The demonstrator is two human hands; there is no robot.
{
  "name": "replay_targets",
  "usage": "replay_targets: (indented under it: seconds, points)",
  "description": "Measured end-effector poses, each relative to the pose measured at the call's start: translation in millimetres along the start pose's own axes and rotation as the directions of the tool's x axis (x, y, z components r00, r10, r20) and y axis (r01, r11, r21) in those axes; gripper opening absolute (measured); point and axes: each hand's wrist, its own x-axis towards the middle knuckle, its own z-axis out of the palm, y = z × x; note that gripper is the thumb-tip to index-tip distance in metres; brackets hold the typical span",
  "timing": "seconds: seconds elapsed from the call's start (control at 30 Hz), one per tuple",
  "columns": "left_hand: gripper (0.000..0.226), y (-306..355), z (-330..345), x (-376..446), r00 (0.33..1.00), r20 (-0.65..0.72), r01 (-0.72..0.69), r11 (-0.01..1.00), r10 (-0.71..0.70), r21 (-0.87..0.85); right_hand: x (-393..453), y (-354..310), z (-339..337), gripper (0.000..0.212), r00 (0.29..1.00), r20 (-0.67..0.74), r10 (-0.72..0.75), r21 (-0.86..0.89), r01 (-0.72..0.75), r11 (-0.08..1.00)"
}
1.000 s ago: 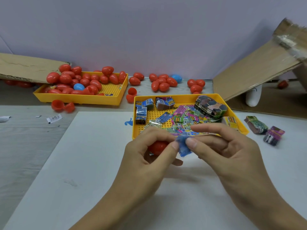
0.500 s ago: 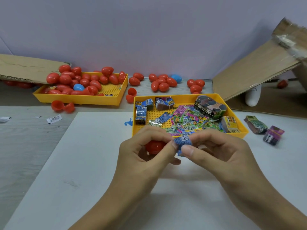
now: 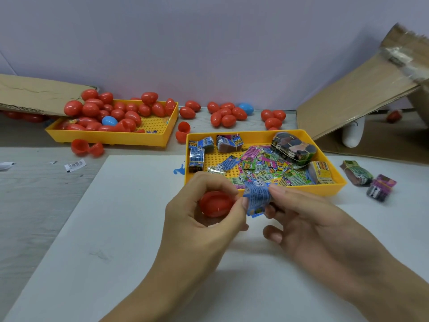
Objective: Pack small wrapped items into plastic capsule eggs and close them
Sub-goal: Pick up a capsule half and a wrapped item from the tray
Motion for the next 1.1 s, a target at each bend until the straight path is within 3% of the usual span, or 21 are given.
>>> replay_targets:
  seconds: [0.17,0.47,0.73,0.83,1.0,1.1]
  points:
    - [0.016,-0.5,0.9,1.4,0.998,0.045,-0.055,0.999,0.055,-0.001,3.9,10.7,0.8,0.035,0.998,0.024,0.057,0.112,-0.060,0.992]
    - [0.026,4.9,-1.0,2.2,0.994,0.097,0.054,0.999,-0.054,0.003,3.2,12.5,4.1,0.053,0.991,0.033,0.129,0.266,-0.133,0.955]
    - [0.012,7.2,2.4,-0.4,0.975,0.157,0.171,0.982,-0.158,-0.074,1.6,10.4,6.5,0.027,0.988,0.008,0.152,0.273,-0.148,0.951]
    - [0.014,8.1,1.6,0.2,0.968,0.178,0.190,0.979,-0.175,-0.072,1.2,8.9,8.7,0.033,0.984,0.009,0.180,0.261,-0.176,0.949]
    - [0.007,2.8,-2.5,2.4,0.988,0.116,0.098,0.993,-0.106,0.070,-0.6,5.7,8.9,0.020,0.989,-0.038,0.142,0.214,-0.131,0.968]
    - [0.011,4.0,-6.7,6.8,0.983,0.166,-0.133,0.936,0.083,0.324,-2.1,3.8,11.9,0.028,0.984,-0.180,0.017,-0.053,-0.027,0.998]
